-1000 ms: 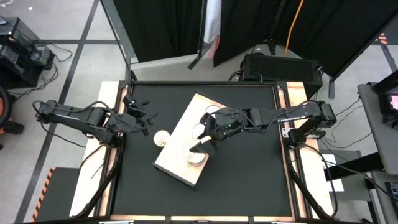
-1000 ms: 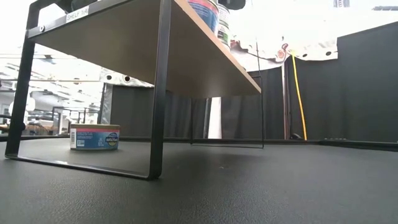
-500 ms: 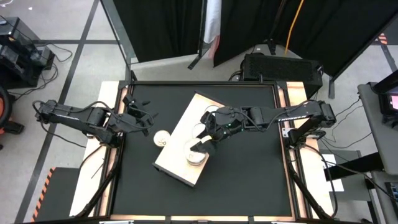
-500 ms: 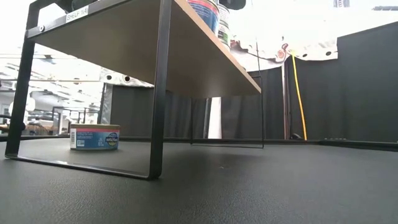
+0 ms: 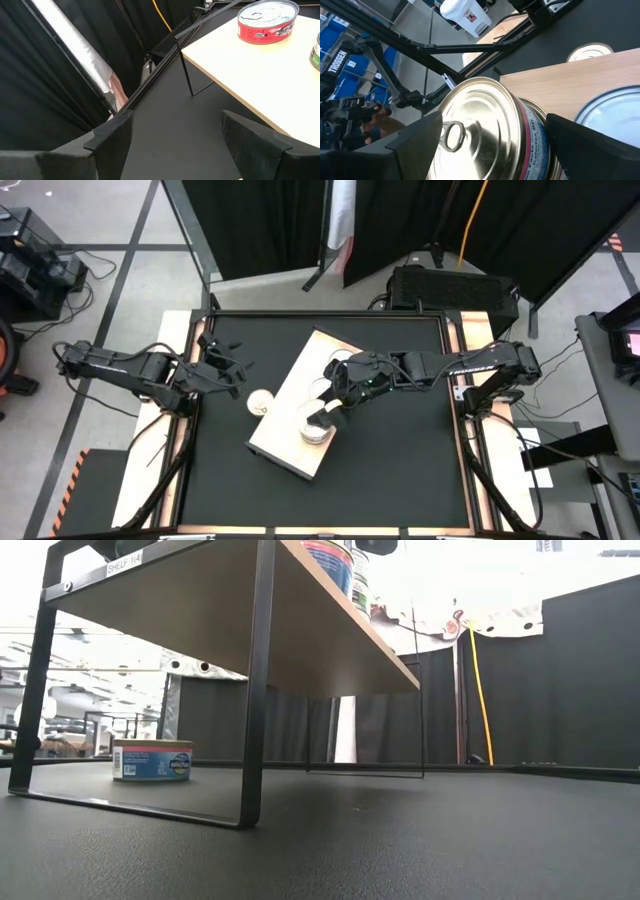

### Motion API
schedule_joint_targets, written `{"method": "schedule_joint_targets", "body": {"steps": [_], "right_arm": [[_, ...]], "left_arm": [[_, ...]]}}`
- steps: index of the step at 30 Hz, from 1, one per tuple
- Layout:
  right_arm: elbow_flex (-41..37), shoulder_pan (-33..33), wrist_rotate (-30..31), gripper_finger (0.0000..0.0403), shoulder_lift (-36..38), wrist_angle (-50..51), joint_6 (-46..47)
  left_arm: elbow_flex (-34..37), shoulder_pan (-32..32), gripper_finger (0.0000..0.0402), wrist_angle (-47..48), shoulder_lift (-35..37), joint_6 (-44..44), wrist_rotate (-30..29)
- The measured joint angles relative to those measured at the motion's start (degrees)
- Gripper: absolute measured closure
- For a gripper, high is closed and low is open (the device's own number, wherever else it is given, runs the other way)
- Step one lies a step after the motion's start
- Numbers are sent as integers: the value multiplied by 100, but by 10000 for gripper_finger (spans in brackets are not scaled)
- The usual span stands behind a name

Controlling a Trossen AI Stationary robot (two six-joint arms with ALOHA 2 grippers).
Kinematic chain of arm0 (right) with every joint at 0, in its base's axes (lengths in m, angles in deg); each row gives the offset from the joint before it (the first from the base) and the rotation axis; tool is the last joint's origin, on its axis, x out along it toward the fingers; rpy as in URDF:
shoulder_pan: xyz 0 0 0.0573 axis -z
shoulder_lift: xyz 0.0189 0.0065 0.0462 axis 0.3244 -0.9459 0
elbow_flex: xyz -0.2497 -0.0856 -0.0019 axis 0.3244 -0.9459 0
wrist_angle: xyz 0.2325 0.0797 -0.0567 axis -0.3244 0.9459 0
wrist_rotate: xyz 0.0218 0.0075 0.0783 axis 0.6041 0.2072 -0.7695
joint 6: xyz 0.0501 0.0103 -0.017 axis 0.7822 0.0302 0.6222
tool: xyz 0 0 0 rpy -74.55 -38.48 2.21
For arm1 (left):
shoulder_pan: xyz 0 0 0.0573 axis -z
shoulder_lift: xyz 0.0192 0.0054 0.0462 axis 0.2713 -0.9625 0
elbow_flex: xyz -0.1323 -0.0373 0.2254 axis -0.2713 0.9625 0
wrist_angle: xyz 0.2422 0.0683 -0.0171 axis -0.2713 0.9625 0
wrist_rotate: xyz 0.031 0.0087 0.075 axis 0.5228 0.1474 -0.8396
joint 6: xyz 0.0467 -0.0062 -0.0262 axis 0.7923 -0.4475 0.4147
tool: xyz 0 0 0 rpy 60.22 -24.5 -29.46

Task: Stack canned seafood by type on shelf
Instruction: Stack the blue tuna can on top of the other blue tuna cans on the shelf

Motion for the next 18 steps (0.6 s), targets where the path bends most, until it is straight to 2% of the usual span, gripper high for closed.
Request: {"method": "schedule_joint_targets", "body": {"steps": [5, 12, 18], "right_arm": [[71, -2, 15, 53, 0, 172, -66], [637, -115, 610, 53, -10, 1348, -364], [857, -118, 756, 53, -9, 1661, -413]], "left_arm": [[0, 0, 102, 0, 0, 0, 0], [0, 0, 102, 0, 0, 0, 0], [0, 0, 102, -3, 0, -2, 0]]}}
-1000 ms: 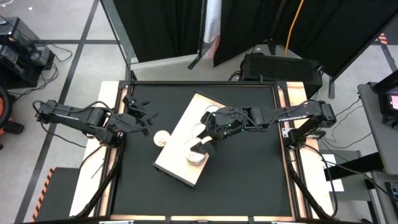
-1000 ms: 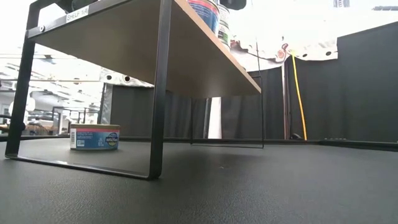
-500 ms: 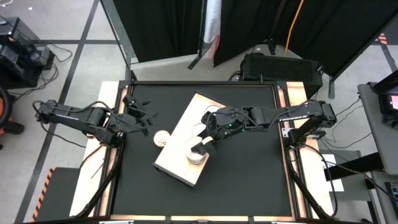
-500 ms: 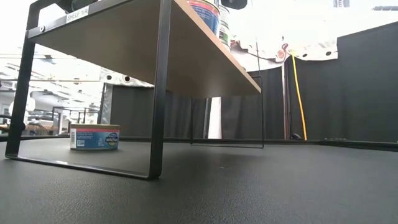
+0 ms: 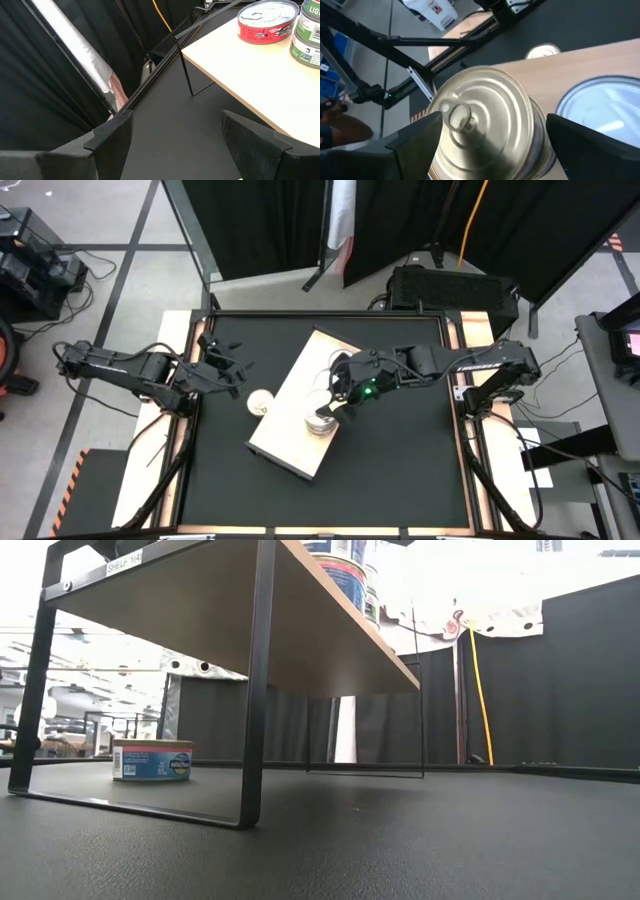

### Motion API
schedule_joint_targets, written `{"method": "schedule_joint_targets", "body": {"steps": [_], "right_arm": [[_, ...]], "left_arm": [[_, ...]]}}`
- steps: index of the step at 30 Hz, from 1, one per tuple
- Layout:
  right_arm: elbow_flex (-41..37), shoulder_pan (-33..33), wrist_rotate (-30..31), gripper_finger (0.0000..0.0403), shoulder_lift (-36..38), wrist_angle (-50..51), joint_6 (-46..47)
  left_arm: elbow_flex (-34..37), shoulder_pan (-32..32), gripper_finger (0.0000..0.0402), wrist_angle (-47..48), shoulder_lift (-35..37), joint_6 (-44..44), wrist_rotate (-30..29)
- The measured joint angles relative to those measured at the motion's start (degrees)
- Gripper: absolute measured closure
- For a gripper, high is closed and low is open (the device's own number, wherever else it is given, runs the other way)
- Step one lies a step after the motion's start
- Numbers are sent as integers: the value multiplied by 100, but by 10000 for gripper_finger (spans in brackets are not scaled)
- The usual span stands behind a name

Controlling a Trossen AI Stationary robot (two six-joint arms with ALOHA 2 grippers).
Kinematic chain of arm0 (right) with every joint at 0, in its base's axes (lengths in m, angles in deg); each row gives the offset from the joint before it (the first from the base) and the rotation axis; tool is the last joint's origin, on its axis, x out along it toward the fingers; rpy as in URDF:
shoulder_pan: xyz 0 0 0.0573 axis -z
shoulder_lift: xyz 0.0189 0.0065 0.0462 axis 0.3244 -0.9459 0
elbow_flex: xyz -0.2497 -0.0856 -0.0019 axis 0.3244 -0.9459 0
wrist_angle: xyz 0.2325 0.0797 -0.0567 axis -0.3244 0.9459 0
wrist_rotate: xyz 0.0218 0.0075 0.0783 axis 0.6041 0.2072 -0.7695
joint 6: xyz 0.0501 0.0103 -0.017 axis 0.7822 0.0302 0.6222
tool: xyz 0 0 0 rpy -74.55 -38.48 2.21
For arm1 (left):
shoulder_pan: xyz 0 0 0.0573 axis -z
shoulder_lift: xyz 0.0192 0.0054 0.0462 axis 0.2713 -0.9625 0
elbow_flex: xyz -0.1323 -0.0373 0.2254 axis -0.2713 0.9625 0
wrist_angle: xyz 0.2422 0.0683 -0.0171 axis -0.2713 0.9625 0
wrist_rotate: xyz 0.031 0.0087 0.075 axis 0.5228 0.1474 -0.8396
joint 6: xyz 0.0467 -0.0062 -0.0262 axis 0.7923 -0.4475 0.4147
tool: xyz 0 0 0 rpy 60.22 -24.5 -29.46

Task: Stack canned seafood by type on shelf
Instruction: Stack the blue tuna can on top of the other blue tuna cans on the shelf, then adjust the stacked tuna cans on the shelf

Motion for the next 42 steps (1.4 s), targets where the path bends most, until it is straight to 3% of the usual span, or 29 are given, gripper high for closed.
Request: {"method": "schedule_joint_targets", "body": {"steps": [8, 21, 30, 35, 39, 42], "right_arm": [[-2, -7, 31, 53, -4, -18, -85], [32, 0, 32, 53, 26, 238, -264], [750, -9, 641, 53, 122, 1036, -754], [975, -396, 1342, 53, 282, 1929, -1034], [940, -1021, 2408, 60, 347, 2943, -1075], [593, -1589, 3110, 68, 369, 3121, -992]], "left_arm": [[0, 0, 102, -82, 0, 42, 35], [2, 0, 102, -969, -228, 645, 969], [2, 0, 102, -1402, -628, 640, 1183], [2, 0, 102, -1539, -752, 606, 1523], [2, -1, 102, -1704, -774, 651, 1716], [2, 13, 102, -1883, -808, 737, 2096]]}}
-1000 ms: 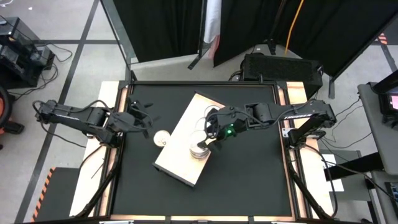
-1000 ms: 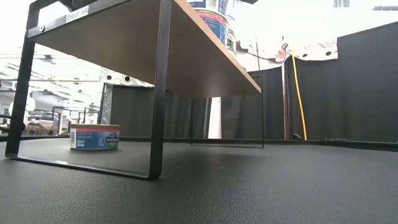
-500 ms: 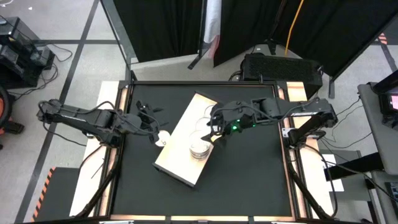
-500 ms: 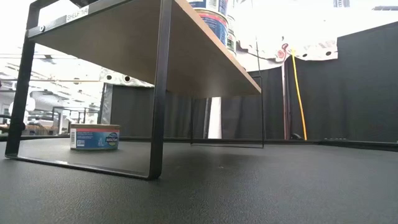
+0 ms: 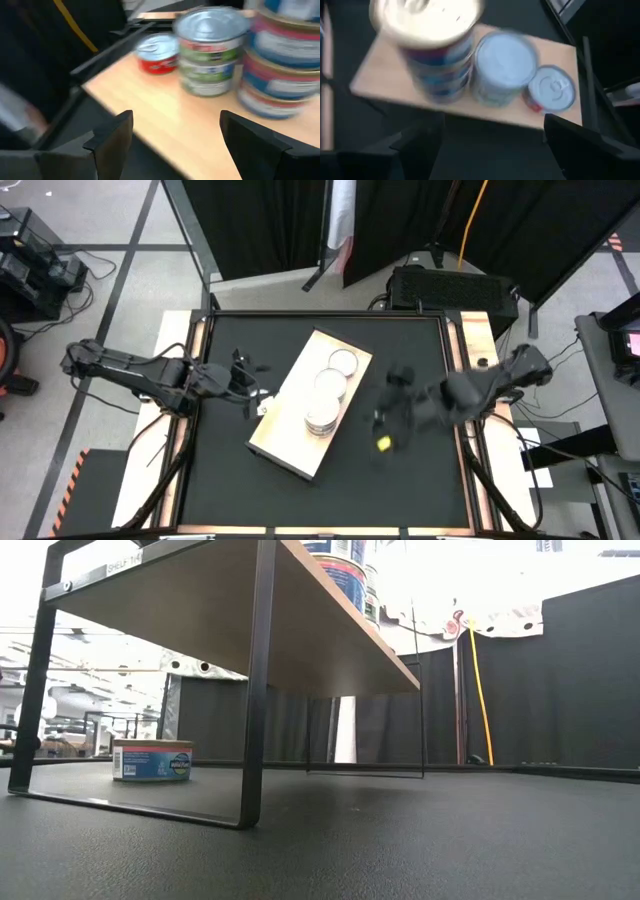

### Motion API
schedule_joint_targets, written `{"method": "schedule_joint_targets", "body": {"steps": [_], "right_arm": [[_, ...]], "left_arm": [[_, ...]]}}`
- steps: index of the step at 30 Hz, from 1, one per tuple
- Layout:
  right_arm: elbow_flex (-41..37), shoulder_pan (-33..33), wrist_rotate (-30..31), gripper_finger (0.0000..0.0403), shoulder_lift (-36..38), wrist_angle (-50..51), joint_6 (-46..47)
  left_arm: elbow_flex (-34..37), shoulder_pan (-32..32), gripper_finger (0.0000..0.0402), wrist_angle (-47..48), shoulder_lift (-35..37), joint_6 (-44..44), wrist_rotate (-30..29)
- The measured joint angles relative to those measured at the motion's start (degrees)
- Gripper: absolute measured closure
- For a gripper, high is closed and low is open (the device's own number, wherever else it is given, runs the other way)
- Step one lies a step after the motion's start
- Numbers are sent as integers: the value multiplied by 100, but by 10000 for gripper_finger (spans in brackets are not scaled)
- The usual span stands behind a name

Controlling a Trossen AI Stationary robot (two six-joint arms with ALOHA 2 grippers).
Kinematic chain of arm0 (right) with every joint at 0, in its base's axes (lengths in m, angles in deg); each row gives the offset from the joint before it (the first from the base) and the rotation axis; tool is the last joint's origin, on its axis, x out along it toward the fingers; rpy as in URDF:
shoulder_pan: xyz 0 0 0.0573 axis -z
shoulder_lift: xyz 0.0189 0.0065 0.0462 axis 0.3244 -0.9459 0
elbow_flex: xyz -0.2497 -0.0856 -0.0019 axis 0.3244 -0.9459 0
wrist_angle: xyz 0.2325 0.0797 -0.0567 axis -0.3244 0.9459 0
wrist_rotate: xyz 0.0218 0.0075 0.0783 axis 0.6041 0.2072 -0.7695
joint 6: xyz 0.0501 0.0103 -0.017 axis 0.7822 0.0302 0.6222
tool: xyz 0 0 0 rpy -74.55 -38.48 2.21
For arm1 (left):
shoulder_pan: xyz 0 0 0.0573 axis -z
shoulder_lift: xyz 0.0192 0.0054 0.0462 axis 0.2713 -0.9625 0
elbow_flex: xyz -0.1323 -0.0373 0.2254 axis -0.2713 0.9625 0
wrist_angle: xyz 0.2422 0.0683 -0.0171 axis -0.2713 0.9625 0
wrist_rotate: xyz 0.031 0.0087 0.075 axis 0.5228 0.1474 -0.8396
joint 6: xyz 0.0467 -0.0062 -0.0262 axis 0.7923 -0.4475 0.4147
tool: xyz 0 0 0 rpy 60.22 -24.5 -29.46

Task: Stack canned seafood by type on shelf
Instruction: Adjust the stacked tuna cans on the shelf

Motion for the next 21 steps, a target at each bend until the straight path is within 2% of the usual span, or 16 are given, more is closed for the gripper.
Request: {"method": "schedule_joint_targets", "body": {"steps": [4, 10, 13, 15, 17, 21], "right_arm": [[-1106, -604, 928, 80, -17, -725, 404], [-3239, -792, 2132, 114, -37, -3499, 443], [-3835, -774, 2701, 139, -33, -4630, 138], [-4055, -745, 3032, 158, -33, -4937, -29], [-4174, -661, 3083, 177, -32, -5159, -168], [-4251, -498, 2665, 213, -32, -5350, -230]], "left_arm": [[0, 72, 102, -69, -111, -50, 306], [0, 195, 102, 56, -328, -189, 313], [0, 223, 102, 56, -433, -302, 310], [0, 227, 102, 58, -524, -315, 310], [0, 233, 102, 78, -612, -396, 308], [0, 234, 102, 96, -761, -441, 305]]}}
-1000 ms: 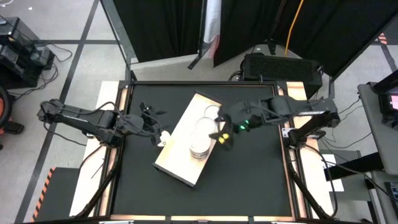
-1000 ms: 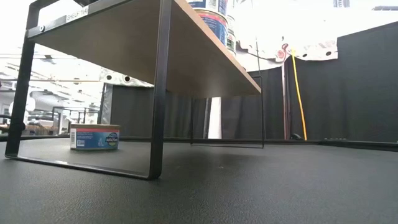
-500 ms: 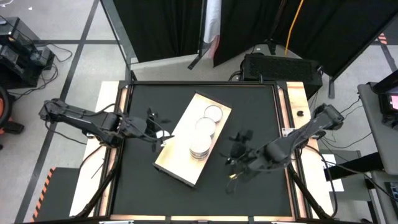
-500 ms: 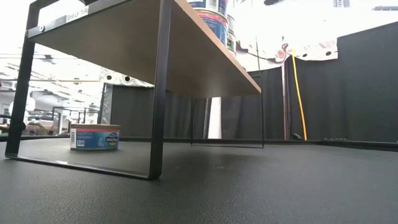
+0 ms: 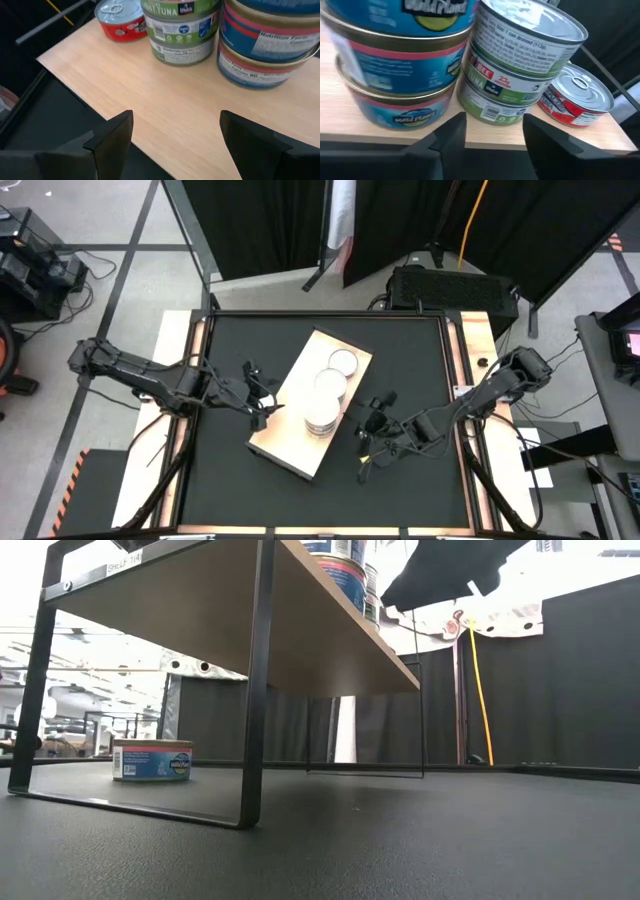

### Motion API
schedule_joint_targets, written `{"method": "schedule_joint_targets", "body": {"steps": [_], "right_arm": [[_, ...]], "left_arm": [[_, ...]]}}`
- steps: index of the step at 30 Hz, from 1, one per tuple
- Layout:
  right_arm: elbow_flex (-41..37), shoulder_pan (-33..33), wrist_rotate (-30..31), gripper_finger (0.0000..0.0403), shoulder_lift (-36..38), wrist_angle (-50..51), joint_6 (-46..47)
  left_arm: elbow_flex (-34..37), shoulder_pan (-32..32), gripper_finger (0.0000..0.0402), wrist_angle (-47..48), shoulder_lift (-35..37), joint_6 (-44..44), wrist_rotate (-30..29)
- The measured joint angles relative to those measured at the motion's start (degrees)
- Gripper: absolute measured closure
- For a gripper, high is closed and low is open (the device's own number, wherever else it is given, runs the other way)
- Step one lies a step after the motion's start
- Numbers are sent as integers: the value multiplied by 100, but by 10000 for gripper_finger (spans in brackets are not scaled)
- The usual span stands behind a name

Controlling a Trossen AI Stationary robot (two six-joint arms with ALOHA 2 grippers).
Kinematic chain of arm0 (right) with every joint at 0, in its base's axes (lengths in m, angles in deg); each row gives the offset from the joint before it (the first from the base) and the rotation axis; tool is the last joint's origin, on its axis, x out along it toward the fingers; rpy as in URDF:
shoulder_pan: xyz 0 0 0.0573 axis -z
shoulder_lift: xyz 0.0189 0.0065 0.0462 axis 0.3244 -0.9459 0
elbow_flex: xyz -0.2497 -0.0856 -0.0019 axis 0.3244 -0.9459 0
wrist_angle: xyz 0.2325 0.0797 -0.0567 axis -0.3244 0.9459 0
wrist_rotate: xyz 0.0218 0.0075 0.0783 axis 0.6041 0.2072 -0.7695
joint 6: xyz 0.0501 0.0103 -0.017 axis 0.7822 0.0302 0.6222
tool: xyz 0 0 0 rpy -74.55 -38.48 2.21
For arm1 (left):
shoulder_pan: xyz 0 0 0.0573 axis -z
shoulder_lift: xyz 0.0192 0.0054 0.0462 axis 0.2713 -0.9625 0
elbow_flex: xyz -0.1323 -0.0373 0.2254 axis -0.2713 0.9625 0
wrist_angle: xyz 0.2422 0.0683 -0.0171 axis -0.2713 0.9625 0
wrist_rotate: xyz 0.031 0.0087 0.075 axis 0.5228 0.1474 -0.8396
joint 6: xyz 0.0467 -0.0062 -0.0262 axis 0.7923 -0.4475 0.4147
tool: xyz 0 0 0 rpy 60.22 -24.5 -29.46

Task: Stack canned seafood by type on shelf
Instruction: Adjust the stacked tuna cans on the shelf

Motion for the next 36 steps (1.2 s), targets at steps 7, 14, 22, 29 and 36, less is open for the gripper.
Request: {"method": "schedule_joint_targets", "body": {"steps": [7, 14, 22, 29, 36], "right_arm": [[-8, 102, -253, 257, -223, -597, -525], [-8, 164, -282, 271, -414, -913, -745], [-8, 191, -395, 271, -584, -1414, -858], [-8, 187, -468, 271, -769, -1719, -923], [-8, 146, -707, 271, -763, -1828, -944]], "left_arm": [[0, 30, 102, -1, -38, -17, -19], [0, 66, 102, -3, -37, -22, -27], [0, 66, 102, -56, -36, -145, 197], [0, 172, 102, -30, -120, -183, 461], [0, 276, 102, 51, -107, -180, 292]]}}
